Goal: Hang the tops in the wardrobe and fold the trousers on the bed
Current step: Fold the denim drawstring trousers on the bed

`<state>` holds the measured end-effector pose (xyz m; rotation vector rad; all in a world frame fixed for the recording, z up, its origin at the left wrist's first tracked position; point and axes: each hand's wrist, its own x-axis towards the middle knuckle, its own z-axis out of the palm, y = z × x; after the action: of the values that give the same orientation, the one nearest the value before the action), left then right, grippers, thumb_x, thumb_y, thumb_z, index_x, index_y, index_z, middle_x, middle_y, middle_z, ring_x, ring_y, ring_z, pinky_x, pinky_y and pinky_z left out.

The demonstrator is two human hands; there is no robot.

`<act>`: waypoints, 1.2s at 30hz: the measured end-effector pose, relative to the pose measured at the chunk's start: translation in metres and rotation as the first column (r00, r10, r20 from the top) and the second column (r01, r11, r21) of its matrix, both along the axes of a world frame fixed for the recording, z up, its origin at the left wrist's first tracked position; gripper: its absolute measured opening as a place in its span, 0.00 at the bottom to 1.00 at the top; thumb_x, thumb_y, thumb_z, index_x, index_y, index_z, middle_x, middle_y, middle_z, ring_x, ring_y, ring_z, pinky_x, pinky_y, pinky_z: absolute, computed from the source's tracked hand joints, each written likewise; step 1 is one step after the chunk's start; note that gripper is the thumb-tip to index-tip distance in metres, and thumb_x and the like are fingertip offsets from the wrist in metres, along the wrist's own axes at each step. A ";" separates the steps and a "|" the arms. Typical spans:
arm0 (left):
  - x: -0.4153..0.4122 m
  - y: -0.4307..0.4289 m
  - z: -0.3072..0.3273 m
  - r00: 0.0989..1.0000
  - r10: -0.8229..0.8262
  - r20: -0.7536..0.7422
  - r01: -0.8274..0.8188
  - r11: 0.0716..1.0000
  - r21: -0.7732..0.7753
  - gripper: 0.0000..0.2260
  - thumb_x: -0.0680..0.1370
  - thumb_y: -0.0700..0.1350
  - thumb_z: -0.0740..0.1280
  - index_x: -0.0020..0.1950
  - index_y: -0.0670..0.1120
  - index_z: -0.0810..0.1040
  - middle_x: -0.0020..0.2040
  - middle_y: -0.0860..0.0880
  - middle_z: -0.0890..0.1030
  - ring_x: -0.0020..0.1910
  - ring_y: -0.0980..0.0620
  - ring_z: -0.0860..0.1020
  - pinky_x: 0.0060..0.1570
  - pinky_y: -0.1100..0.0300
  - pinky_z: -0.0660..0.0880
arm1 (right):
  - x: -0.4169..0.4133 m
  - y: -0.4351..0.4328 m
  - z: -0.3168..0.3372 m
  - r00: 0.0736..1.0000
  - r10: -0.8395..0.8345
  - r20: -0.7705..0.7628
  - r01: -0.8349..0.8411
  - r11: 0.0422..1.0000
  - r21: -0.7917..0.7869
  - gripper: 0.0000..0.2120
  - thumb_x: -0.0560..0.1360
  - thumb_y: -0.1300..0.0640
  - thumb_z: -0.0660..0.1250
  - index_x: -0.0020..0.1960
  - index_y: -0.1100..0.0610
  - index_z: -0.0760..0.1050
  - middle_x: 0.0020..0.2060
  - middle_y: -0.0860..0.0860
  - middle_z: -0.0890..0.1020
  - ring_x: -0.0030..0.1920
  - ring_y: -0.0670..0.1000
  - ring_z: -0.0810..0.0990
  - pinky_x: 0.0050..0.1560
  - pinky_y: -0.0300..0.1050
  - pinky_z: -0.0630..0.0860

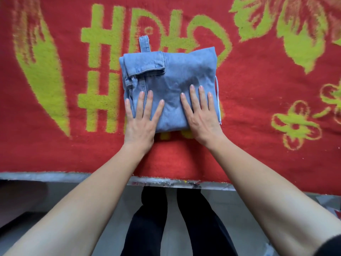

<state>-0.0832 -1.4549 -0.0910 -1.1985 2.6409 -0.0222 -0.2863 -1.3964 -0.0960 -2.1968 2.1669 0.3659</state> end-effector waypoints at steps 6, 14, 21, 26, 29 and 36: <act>-0.007 -0.003 0.000 0.999 -0.030 0.022 0.031 0.999 -0.033 0.23 0.81 0.39 0.56 0.77 0.46 0.64 0.76 0.34 0.60 0.74 0.28 0.59 0.65 0.28 0.63 | 0.004 -0.001 0.002 1.000 0.007 -0.030 -0.006 0.999 0.044 0.25 0.82 0.59 0.48 0.79 0.55 0.58 0.76 0.63 0.63 0.73 0.70 0.64 0.67 0.68 0.68; -0.007 -0.048 0.115 0.998 0.019 0.061 -0.035 0.960 0.278 0.38 0.72 0.43 0.73 0.78 0.52 0.59 0.79 0.43 0.58 0.77 0.38 0.58 0.65 0.44 0.70 | 0.010 -0.038 0.124 0.989 -0.099 0.110 0.075 0.976 0.205 0.25 0.79 0.61 0.56 0.75 0.49 0.62 0.65 0.54 0.73 0.61 0.61 0.74 0.50 0.55 0.76; 0.031 -0.047 0.288 0.994 0.062 -0.091 -0.033 0.956 0.290 0.26 0.70 0.39 0.68 0.68 0.51 0.73 0.59 0.50 0.76 0.61 0.44 0.75 0.50 0.50 0.75 | 0.036 -0.044 0.293 0.998 -0.014 0.060 0.007 0.994 0.113 0.16 0.80 0.59 0.58 0.66 0.49 0.71 0.55 0.52 0.79 0.55 0.57 0.80 0.41 0.47 0.66; 0.070 -0.043 0.411 0.983 0.070 -0.168 -0.053 0.993 0.104 0.19 0.73 0.40 0.65 0.64 0.50 0.74 0.57 0.51 0.76 0.60 0.45 0.74 0.51 0.49 0.76 | 0.066 -0.048 0.416 0.996 0.088 0.020 -0.087 0.994 -0.065 0.19 0.78 0.58 0.61 0.67 0.47 0.70 0.56 0.50 0.79 0.55 0.57 0.80 0.42 0.48 0.72; 0.097 -0.040 0.483 0.972 0.109 -0.209 -0.110 0.994 0.010 0.19 0.72 0.46 0.67 0.63 0.49 0.74 0.57 0.50 0.77 0.60 0.44 0.75 0.53 0.48 0.75 | 0.089 -0.057 0.488 0.983 0.181 -0.002 -0.178 0.963 -0.201 0.19 0.76 0.54 0.62 0.67 0.46 0.71 0.56 0.50 0.81 0.53 0.57 0.81 0.45 0.48 0.75; 0.161 0.019 0.577 0.910 0.318 -0.267 -0.375 0.906 -0.196 0.24 0.71 0.45 0.69 0.67 0.50 0.73 0.63 0.50 0.76 0.63 0.46 0.73 0.55 0.52 0.75 | 0.145 -0.056 0.583 0.890 0.456 -0.012 -0.419 0.809 -0.413 0.21 0.74 0.49 0.64 0.67 0.44 0.70 0.56 0.47 0.81 0.54 0.55 0.81 0.45 0.50 0.77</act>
<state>0.0776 -1.4356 0.4857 -1.8488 2.6243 -0.1589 -0.1411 -1.4521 0.4871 -2.8771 1.7902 -0.2034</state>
